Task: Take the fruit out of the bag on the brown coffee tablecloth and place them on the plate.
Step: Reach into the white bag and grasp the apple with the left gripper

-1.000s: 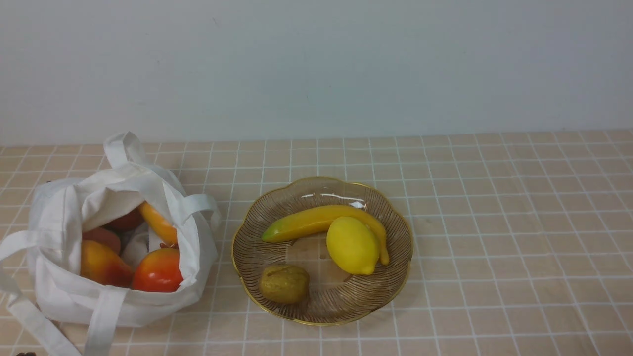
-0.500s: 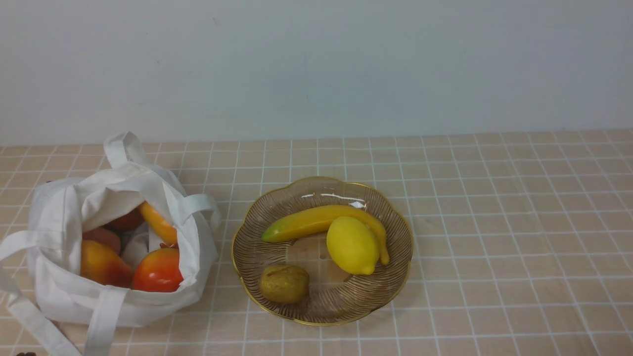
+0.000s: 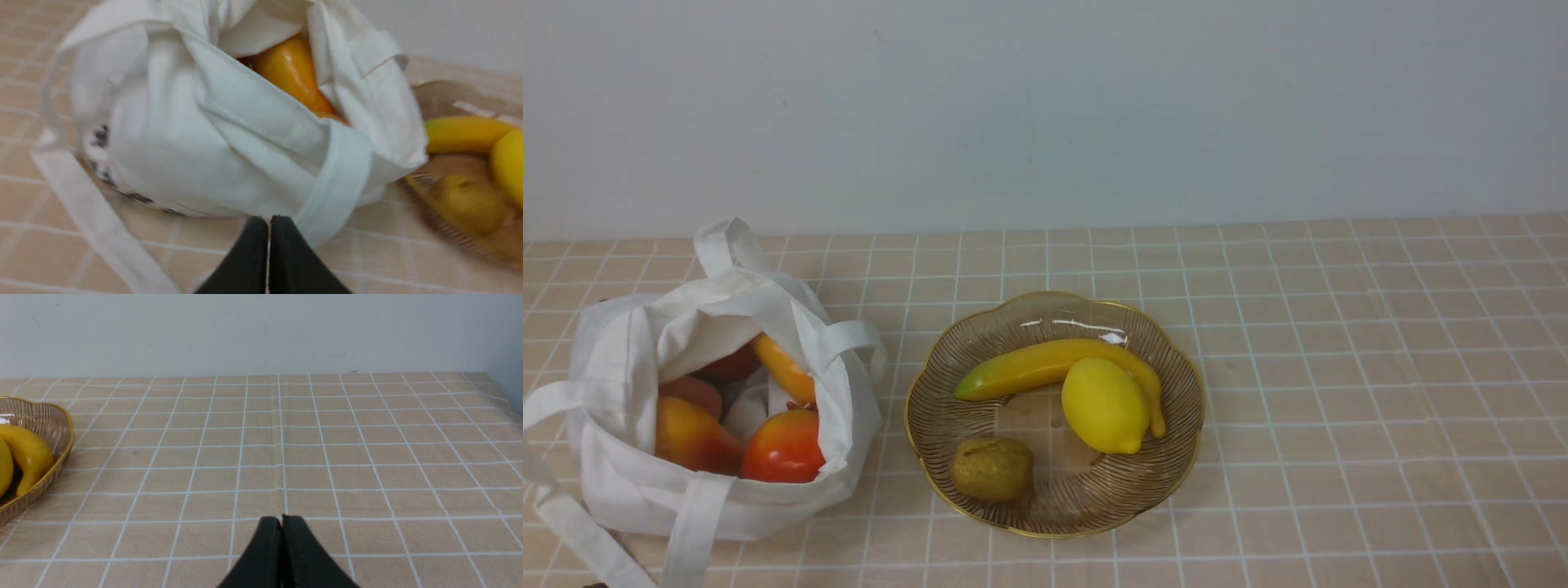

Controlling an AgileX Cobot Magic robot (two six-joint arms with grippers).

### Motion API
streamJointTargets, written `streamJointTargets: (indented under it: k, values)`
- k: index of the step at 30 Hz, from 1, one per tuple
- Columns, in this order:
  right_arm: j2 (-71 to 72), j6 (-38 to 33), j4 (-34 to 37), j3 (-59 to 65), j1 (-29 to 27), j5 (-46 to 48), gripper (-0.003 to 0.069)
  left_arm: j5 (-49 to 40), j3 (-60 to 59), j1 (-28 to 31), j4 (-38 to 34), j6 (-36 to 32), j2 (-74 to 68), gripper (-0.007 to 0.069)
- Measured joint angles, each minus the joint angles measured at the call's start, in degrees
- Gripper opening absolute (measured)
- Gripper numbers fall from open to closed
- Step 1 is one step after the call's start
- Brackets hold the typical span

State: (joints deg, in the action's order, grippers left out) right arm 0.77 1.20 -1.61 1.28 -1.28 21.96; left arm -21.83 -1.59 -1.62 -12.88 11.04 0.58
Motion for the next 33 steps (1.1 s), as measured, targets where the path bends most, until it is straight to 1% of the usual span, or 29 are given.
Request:
streamJointTargets:
  k: [1, 3, 4, 6, 7, 13, 15, 16, 17, 19, 21, 24, 25, 26, 27, 29, 30, 31, 32, 33]
  values:
    - [0.0, 0.0, 0.0, 0.0, 0.0, 0.0, -0.0017, -0.1, -0.1, 0.0, -9.3, 4.6, 0.0, -0.0008]
    - [0.0, 0.0, 0.0, 0.0, 0.0, 0.0, -0.0017, -0.3, -0.1, 0.0, -21.8, 12.0, 0.0, -0.0008]
    - [0.0, 0.0, 0.0, 0.0, 0.0, 0.0, -0.0017, -0.3, -0.1, 0.0, -25.3, 13.5, 0.0, -0.0008]
    - [0.0, 0.0, 0.0, 0.0, 0.0, 0.0, -0.0017, -0.1, -0.1, 0.0, -35.1, 16.6, 0.0, -0.0008]
    - [0.0, 0.0, 0.0, 0.0, 0.0, 0.0, -0.0017, 0.0, -0.1, 0.0, -35.1, 16.7, 0.0, -0.0008]
    - [0.0, 0.0, 0.0, 0.0, 0.0, 0.0, -0.0017, 5.0, -0.1, 0.0, -45.3, 16.7, 0.0, -0.0008]
    - [0.0, 0.0, 0.0, 0.0, 0.0, 0.0, -0.0017, 8.3, -0.1, 0.0, -48.6, 16.5, 0.0, -0.0008]
    - [0.0, 0.0, 0.0, 0.0, 0.0, 0.0, -0.0017, 11.8, -0.1, 0.0, -51.3, 15.4, 0.0, -0.0008]
    - [0.0, 0.0, 0.0, 0.0, 0.0, 0.0, -0.0017, 14.1, -0.1, 0.0, -52.2, 14.5, 0.0, -0.0008]
    - [0.0, 0.0, 0.0, 0.0, 0.0, 0.0, -0.0017, 16.8, -0.1, 0.0, -53.3, 10.8, 0.0, -0.0008]
    - [0.0, 0.0, 0.0, 0.0, 0.0, 0.0, -0.0017, 16.3, 1.0, 0.0, -53.0, 5.7, 0.0, -0.0008]
    - [0.0, 0.0, 0.0, 0.0, 0.0, 0.0, -0.0017, 14.0, 7.7, 0.0, -51.5, -6.4, -0.8, -0.0008]
    - [0.0, 0.0, 0.0, 0.0, 0.0, 0.0, -0.0017, 13.6, 10.1, 0.0, -51.4, -9.8, -2.0, -0.0008]
    - [0.0, 0.0, 0.0, 0.0, 0.0, 0.0, -0.0017, 13.2, 11.3, 0.0, -51.3, -11.5, -2.9, -0.0008]
    - [0.0, 0.0, 0.0, 0.0, 0.0, 0.0, -0.0017, 10.5, 16.7, 0.0, -50.9, -19.0, -8.4, -0.0008]
    - [0.0, 0.0, 0.0, 0.0, 0.0, 0.0, -0.0017, 5.7, 20.9, 0.0, -50.0, -25.1, -14.1, -0.0008]
    - [0.0, 0.0, 0.0, 0.0, 0.0, 0.0, -0.0017, 5.0, 22.1, 0.0, -49.7, -25.8, -16.0, -0.0008]
    - [0.0, 0.0, 0.0, 0.0, 0.0, 0.0, -0.0017, -3.6, 27.6, 0.0, -45.9, -31.1, -25.3, -0.0008]
    - [0.0, 0.0, 0.0, 0.0, 0.0, 0.0, -0.0017, -9.2, 30.2, 0.0, -43.3, -33.0, -31.0, -0.0008]
    - [0.0, 0.0, 0.0, 0.0, 0.0, 0.0, -0.0017, -12.8, 32.8, 0.0, -40.1, -33.8, -34.4, -0.0008]
